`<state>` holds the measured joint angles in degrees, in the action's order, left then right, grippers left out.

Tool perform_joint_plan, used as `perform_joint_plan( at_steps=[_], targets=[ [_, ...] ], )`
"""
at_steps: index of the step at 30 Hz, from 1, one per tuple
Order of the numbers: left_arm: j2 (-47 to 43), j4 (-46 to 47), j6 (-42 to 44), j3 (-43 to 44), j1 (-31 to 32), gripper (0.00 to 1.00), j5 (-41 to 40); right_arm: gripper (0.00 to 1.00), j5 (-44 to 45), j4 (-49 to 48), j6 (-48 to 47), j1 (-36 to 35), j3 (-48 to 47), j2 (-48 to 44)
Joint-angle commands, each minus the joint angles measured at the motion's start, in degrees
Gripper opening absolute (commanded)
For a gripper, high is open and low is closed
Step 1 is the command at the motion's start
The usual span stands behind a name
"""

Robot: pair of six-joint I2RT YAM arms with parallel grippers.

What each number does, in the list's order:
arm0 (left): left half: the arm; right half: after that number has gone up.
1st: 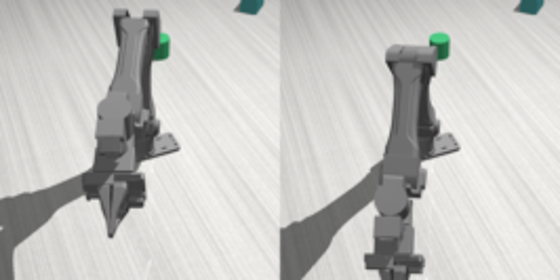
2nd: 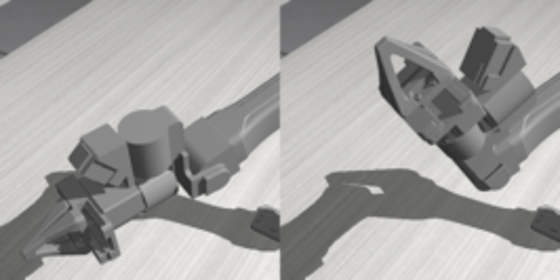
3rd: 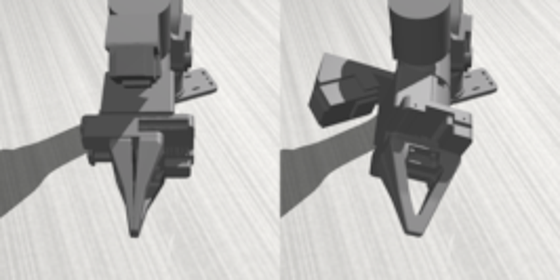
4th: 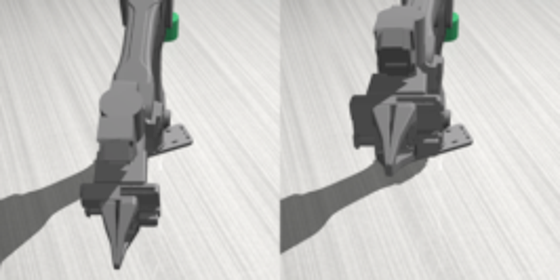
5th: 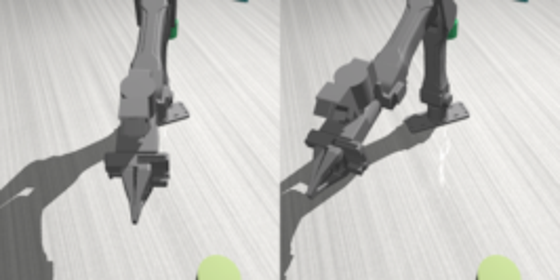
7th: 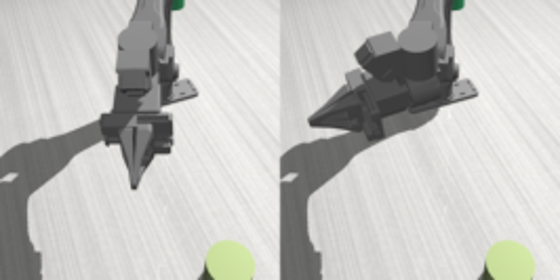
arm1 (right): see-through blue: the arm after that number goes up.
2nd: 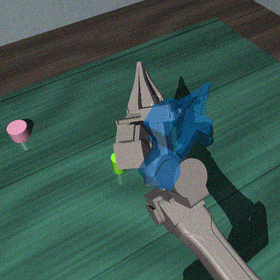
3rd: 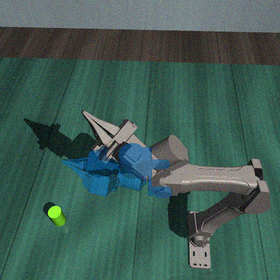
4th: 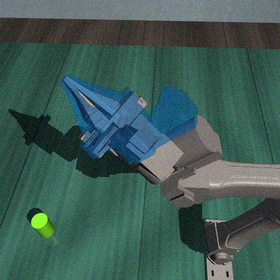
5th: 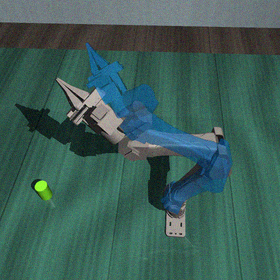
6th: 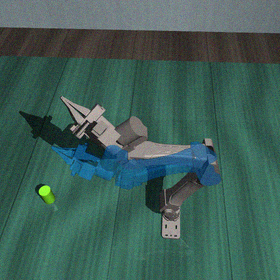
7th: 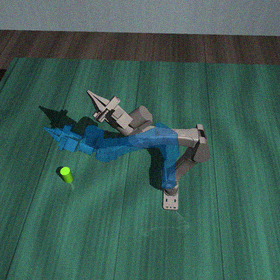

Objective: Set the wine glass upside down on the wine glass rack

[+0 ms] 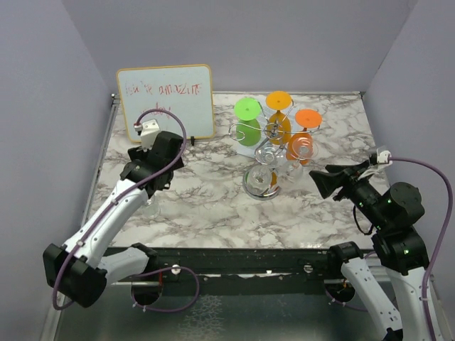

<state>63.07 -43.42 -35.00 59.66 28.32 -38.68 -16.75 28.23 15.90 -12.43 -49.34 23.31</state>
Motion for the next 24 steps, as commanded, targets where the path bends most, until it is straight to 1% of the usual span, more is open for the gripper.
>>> perform_joint_plan(
  at_steps=[1,3,6,13,24],
  targets=[
    [2.05,-1.14,1.58,-3.30,-8.35,0.75,12.88,0.62,10.22,2.00,1.17,-0.18,-2.86,-0.02],
    [2.17,-0.82,1.38,-4.30,-10.11,0.69,13.74,0.61,11.54,1.85,1.44,-0.17,-3.84,-0.13],
    [1.77,-0.84,-0.29,-6.53,-11.85,0.66,13.47,0.61,13.61,0.72,1.67,-0.26,-4.83,-0.34],
    [1.71,-1.46,-4.26,-9.92,-12.85,0.64,13.46,0.61,19.35,-4.11,3.04,-0.18,-7.25,1.19],
    [-3.30,-5.58,-4.50,-8.15,-12.85,0.64,14.95,0.61,19.46,-9.19,6.36,-0.24,-6.74,4.42]
  ],
)
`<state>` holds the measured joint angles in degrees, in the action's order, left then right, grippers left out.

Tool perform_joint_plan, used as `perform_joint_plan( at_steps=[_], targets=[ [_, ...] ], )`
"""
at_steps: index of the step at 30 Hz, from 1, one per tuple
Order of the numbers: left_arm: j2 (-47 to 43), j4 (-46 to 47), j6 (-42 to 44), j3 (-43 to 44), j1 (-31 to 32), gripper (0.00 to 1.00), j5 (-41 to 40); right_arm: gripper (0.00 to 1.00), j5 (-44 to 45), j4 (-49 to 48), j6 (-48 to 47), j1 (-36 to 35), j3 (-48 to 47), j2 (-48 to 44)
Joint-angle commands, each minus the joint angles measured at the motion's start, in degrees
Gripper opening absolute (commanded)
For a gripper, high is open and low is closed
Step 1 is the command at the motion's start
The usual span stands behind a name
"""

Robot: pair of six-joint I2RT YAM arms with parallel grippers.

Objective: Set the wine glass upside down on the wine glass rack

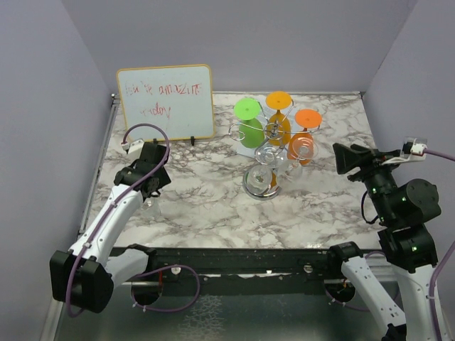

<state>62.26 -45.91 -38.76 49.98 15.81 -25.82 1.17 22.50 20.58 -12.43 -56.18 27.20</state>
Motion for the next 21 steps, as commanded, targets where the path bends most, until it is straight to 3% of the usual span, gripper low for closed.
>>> perform_joint_plan(
  at_steps=[1,9,21],
  targets=[
    [-3.09,-3.65,-0.91,1.68,-0.34,0.63,2.69,0.61,1.36,-3.79,1.95,-0.22,0.21,0.61],
    [-5.89,-4.50,-6.68,-2.35,-0.34,0.52,3.52,0.60,1.64,-7.24,3.50,-0.26,1.38,1.73],
    [-5.86,-4.59,-10.70,-4.39,-0.34,0.47,2.14,0.60,3.28,-11.29,4.39,-0.17,0.59,3.20]
  ],
)
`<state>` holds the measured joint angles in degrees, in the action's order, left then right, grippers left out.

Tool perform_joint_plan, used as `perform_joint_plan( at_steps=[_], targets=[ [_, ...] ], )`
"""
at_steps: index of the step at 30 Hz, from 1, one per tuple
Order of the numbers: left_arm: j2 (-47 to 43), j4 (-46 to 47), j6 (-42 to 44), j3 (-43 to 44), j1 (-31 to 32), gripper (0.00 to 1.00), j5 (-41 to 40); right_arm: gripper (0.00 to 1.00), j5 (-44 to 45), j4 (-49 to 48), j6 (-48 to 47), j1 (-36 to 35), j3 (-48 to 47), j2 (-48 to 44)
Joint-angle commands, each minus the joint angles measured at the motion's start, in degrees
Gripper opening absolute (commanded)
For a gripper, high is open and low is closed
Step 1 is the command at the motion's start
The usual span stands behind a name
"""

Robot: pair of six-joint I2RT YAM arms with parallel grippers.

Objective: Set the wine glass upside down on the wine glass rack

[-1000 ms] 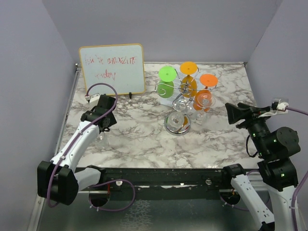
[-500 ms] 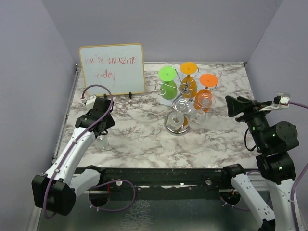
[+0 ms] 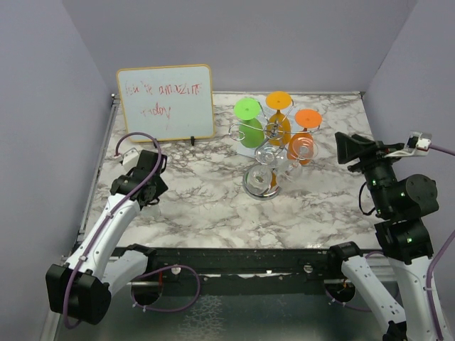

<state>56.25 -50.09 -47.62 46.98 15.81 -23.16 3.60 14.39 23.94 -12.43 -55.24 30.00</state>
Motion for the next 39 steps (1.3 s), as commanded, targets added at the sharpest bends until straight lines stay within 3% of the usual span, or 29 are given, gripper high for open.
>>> perform_joint_plan(
  at_steps=[1,4,10,16,22,24,27,32,39],
  targets=[
    [0.91,-0.14,-1.86,-1.53,-0.34,0.45,-0.57,0.60,0.43,-3.33,1.14,-0.23,-0.31,0.63],
    [2.39,1.15,-1.46,-2.12,-0.34,0.33,-0.57,0.60,-1.07,-2.47,1.05,-0.24,-1.44,1.60],
    [3.15,2.41,0.95,-1.17,-0.34,0.00,0.67,0.60,-6.83,-0.89,1.89,-0.18,-4.71,4.43],
    [0.89,2.52,5.77,3.81,-0.34,0.00,5.13,0.59,-12.38,-2.58,4.85,-0.16,-5.66,7.82],
    [-2.63,6.75,9.21,14.32,-0.34,0.00,10.60,0.57,-24.51,-3.98,6.58,-0.28,-12.25,17.26],
    [-3.05,10.40,9.30,17.18,-0.34,0.00,11.71,0.57,-32.39,-8.95,8.72,-0.28,-13.24,20.19],
    [-2.09,15.94,7.67,21.15,-0.34,0.00,13.20,0.57,-37.00,-23.24,17.70,-0.26,-11.54,23.44],
    [-0.61,24.69,5.73,26.45,-0.34,0.00,17.95,0.64,-33.62,-28.64,21.59,-3.56,-13.77,27.69],
    [-5.00,41.42,0.81,25.62,-0.34,0.00,26.08,0.71,-22.83,-25.43,17.79,-20.18,-22.04,37.85]
  ],
)
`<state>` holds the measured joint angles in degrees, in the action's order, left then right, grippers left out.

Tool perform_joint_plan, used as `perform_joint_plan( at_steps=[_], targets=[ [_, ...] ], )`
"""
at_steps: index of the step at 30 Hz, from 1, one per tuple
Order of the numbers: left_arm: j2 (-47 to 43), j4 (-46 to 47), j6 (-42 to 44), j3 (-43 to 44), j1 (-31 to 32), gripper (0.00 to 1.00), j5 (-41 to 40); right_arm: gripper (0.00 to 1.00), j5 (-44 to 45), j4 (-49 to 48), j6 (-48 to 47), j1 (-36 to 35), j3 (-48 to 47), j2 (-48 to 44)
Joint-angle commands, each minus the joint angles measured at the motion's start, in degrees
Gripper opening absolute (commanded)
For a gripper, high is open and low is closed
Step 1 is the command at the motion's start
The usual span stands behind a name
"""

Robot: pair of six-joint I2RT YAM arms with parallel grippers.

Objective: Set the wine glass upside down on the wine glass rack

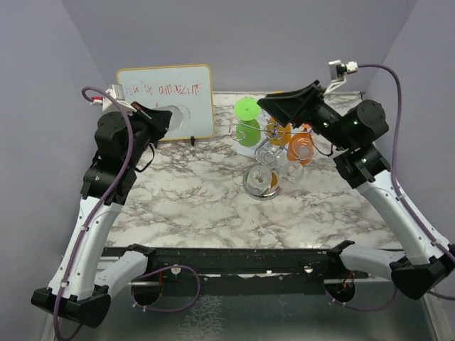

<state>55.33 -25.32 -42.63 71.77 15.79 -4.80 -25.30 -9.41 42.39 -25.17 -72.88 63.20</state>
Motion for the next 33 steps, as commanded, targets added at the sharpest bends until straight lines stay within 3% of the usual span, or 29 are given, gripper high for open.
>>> perform_joint_plan(
  at_steps=[1,7,10,13,22,33],
  targets=[
    [-5.36,19.70,-4.98,-0.01,-0.32,0.00,9.09,0.72,7.57,-1.81,-0.34,-9.44,-5.56,6.08],
    [-10.34,34.24,-8.90,-4.14,-0.32,0.00,12.45,0.81,20.30,-1.77,2.30,-21.71,-13.19,14.02],
    [-11.32,38.69,-10.06,-4.47,-0.28,0.00,13.20,0.89,25.82,-4.89,5.54,-25.20,-13.89,16.16],
    [-11.85,41.96,-13.28,-5.03,-0.32,0.00,13.94,0.90,28.53,-11.53,9.46,-26.93,-11.86,17.39],
    [-12.66,50.62,-25.27,-8.79,-0.32,0.00,17.64,0.91,25.72,-25.77,20.17,-30.00,-14.20,24.94],
    [-13.42,52.46,-27.71,-9.46,-0.32,0.00,19.86,0.92,20.46,-32.52,24.53,-31.29,-17.78,30.04]
  ],
)
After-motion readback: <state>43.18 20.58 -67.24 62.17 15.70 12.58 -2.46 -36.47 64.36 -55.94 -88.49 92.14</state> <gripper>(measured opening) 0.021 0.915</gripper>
